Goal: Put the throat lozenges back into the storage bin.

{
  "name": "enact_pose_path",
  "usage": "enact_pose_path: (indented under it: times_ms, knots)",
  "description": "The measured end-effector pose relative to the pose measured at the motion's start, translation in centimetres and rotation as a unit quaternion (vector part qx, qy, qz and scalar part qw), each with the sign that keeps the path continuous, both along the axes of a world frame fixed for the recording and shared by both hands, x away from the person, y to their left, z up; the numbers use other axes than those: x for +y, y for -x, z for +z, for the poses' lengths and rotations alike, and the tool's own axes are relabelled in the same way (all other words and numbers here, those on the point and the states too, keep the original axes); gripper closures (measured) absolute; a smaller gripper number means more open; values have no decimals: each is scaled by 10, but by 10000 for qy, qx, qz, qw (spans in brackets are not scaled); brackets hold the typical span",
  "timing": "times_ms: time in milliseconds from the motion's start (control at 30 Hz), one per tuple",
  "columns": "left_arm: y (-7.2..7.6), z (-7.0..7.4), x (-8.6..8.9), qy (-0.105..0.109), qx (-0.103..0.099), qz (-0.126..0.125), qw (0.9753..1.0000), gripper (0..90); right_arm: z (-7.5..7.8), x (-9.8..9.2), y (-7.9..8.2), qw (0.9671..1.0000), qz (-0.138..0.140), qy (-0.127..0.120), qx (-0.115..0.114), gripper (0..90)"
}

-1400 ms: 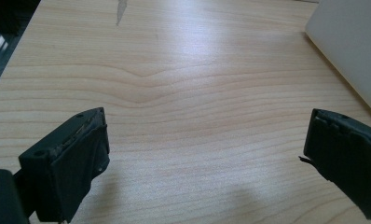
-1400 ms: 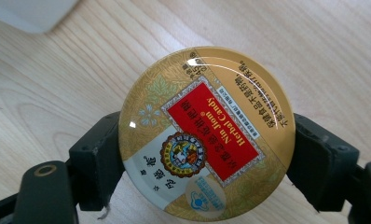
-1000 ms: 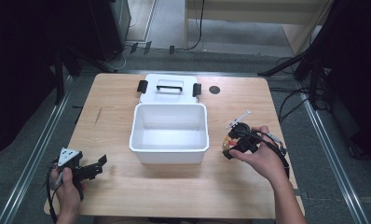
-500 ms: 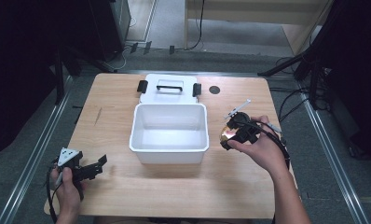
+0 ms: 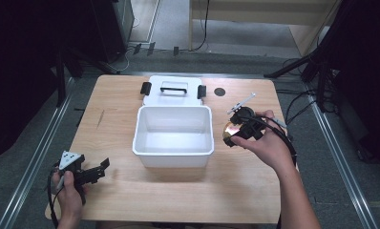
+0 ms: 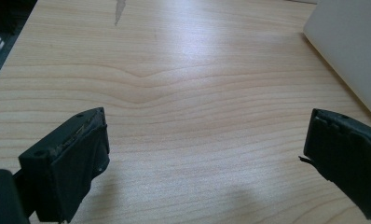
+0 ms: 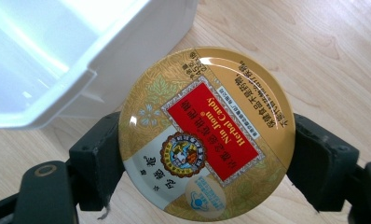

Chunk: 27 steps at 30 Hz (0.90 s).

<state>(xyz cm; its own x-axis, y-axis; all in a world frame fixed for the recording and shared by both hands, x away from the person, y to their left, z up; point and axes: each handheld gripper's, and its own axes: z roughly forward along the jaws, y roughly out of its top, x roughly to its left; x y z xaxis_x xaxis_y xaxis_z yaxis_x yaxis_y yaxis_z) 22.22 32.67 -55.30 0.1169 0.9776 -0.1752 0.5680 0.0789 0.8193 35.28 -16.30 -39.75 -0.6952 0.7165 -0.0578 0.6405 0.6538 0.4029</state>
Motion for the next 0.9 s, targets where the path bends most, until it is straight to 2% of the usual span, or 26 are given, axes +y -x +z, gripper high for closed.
enact_pose_path:
  times_ms: [367,900]
  knots:
    - [0,0,0,6,-4,-8,10000,7,20,18,-1,9998,146,53,-98,203]
    - [-1,0,1,21,0,-3,10000,7,33,53,-4,9987,479,145,-109,203]
